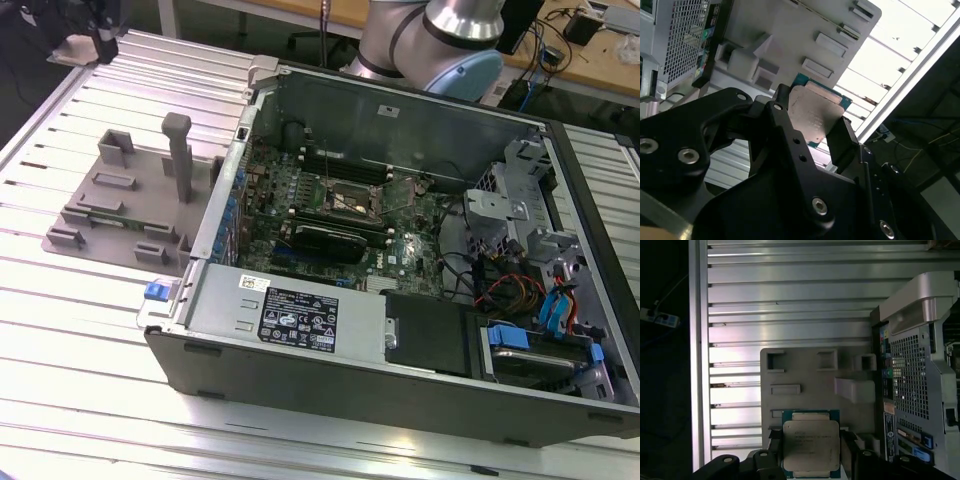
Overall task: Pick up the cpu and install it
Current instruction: 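Pick up the cpu and move it towards the insertion slot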
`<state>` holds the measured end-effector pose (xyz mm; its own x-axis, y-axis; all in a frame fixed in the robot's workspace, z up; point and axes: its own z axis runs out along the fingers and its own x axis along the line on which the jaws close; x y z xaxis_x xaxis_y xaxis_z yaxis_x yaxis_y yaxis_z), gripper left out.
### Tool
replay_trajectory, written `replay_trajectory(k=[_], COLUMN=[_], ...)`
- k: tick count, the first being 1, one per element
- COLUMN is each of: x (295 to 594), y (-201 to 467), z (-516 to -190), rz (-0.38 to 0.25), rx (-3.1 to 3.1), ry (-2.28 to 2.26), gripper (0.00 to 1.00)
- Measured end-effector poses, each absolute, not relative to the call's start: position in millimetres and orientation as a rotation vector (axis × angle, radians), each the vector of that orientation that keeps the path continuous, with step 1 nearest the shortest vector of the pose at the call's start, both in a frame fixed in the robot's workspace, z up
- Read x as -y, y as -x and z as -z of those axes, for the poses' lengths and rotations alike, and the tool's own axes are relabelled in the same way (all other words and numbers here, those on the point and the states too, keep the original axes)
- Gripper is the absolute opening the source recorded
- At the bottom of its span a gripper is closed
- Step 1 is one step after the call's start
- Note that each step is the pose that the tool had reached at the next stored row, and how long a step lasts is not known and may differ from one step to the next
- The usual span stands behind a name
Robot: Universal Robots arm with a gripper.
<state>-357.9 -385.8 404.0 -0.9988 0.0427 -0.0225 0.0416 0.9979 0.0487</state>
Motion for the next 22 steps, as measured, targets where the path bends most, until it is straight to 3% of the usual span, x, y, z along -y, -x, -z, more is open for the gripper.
replay_trajectory(k=[22], x=[387], y=[292], z=[-404], rz=[-0.075], rx=[-3.116], ry=[-0.066], gripper=[0.55])
